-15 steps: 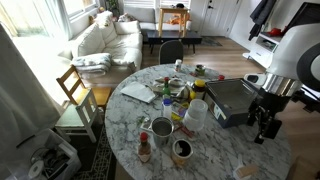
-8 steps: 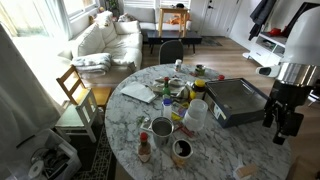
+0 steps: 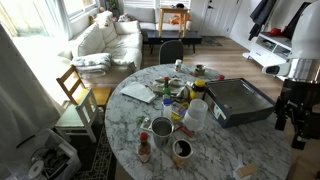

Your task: Put the wooden block on top of the measuring cup

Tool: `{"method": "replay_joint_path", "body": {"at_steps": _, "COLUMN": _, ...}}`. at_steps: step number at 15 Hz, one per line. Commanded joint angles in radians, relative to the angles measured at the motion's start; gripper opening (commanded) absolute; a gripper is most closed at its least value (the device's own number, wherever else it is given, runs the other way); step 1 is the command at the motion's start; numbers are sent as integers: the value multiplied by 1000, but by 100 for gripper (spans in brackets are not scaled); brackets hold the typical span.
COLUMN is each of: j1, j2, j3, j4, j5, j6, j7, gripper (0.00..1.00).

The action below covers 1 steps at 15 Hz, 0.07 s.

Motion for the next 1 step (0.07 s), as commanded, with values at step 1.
{"method": "replay_joint_path", "body": {"at_steps": 1, "j1": 9, "j2": 0, "j3": -8, "j4": 2, "j5": -4, "j6": -2, "j7": 4, "gripper": 100}}
